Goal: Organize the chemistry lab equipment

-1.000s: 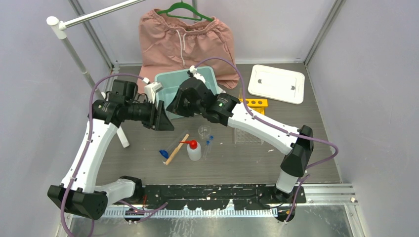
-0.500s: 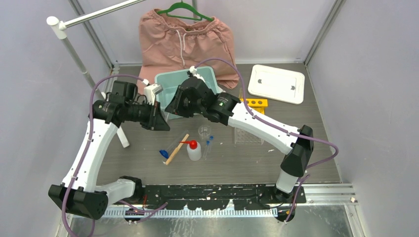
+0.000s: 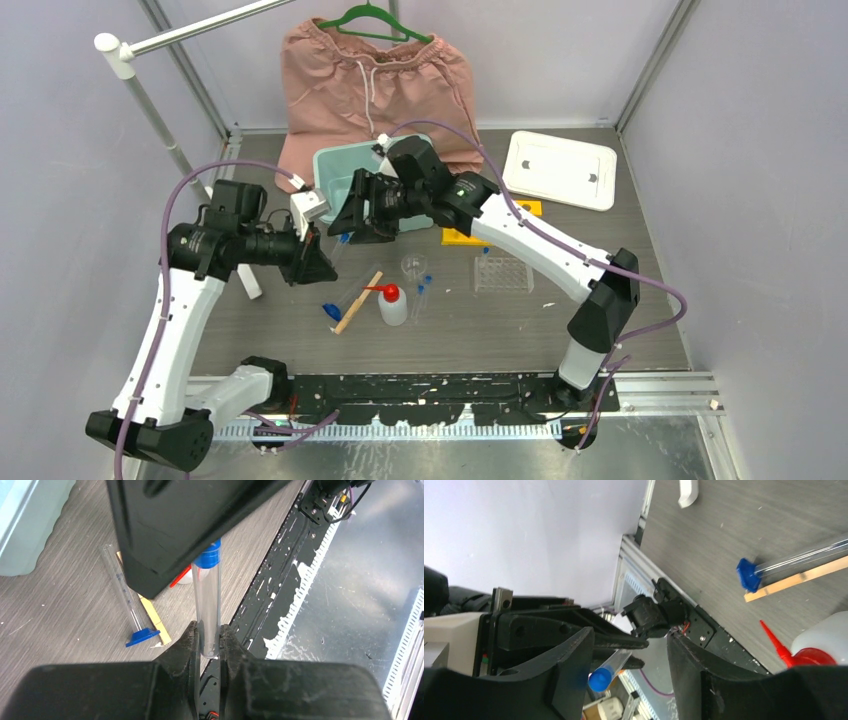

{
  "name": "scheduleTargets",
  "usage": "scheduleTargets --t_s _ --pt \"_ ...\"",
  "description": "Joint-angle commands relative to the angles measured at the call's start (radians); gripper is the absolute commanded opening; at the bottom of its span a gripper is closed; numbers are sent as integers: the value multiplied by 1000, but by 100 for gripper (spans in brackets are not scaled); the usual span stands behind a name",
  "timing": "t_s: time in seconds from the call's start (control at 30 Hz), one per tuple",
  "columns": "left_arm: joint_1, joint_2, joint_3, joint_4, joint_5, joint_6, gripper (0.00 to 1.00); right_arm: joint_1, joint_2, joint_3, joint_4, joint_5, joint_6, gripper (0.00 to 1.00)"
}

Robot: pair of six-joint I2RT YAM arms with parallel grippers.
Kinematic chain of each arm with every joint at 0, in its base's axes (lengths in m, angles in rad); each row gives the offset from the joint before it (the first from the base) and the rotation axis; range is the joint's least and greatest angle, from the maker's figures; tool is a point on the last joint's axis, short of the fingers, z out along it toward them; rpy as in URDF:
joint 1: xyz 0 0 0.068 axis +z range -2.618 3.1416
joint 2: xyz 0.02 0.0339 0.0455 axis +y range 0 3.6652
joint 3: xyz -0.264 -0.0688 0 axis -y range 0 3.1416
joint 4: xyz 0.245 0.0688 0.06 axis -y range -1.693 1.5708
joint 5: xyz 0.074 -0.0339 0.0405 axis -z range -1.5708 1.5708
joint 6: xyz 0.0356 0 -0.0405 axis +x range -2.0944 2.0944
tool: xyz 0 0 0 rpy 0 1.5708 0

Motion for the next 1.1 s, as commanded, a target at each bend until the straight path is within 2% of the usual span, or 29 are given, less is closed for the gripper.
scheduleTargets --t_s 0.0,0.27,0.5,0.7,1.07 --pt "-4 -11 9 -29 29 85 0 10 -10 47 37 -152 -38 58" --pt "-4 -17 11 -32 25 84 0 10 -7 67 28 -174 -35 47" --pt "-4 -23 14 -30 27 86 0 10 7 99 -35 -155 -75 41" --pt "-4 -22 21 -33 28 86 0 9 14 113 -62 -143 -93 30" --pt "-4 -16 29 -38 23 91 0 25 19 132 -95 -134 -133 30"
